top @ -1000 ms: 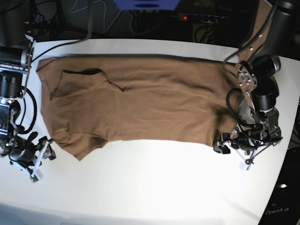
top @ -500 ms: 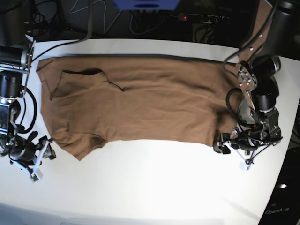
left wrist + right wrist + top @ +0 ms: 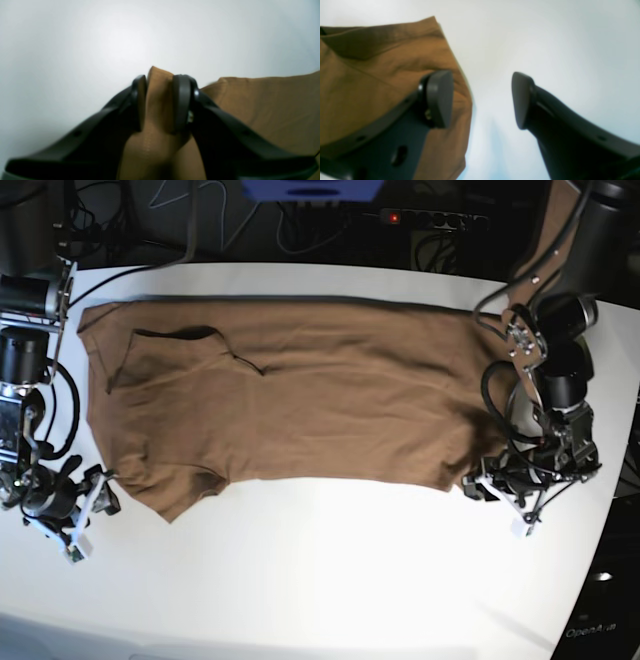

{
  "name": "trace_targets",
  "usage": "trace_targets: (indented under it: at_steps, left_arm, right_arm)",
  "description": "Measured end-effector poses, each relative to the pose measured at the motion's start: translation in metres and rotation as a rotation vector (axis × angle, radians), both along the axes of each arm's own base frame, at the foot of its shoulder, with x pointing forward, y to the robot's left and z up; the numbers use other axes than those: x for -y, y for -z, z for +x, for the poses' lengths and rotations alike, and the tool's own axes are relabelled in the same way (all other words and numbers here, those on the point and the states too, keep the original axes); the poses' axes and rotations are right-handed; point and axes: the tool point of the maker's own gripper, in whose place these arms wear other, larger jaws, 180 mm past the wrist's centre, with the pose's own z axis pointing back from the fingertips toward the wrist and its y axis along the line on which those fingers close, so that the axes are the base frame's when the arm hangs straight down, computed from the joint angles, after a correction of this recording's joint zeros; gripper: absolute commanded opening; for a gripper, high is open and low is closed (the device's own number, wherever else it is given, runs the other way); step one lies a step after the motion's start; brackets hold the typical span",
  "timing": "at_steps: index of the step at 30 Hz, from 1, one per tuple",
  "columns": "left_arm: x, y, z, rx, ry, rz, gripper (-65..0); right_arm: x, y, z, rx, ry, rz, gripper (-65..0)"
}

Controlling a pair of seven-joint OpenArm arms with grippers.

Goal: Fold the T-shirt properly
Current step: 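Pinch the hem-side corner of the shirt with the left gripper, then shift the right gripper along the edge and grasp the other corner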

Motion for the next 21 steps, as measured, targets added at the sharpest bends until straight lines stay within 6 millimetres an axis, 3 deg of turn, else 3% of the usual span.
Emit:
trace_targets:
  at_steps: [3, 4, 21]
  left_arm:
    - [-0.0003, 0.0009, -0.0009, -0.004, 0.002, 0.004, -63.5]
    - [-0.0003, 0.0013, -0.0014, -0.007, 0.002, 0.003, -64.3]
    - [0.0007, -0.0043, -0.0038, -0.021, -0.084, -0.136, -62.3]
  right_arm:
    - [0.0, 0.0025, -0.002, -0.006, 0.0, -0.001, -27.6]
    - [0.0, 0.0049, -0.0041, -0.012, 0.0, -0.001, -27.6]
    - [0.0002, 0.0087, -0.0073, -0.022, 0.0, -0.002, -27.6]
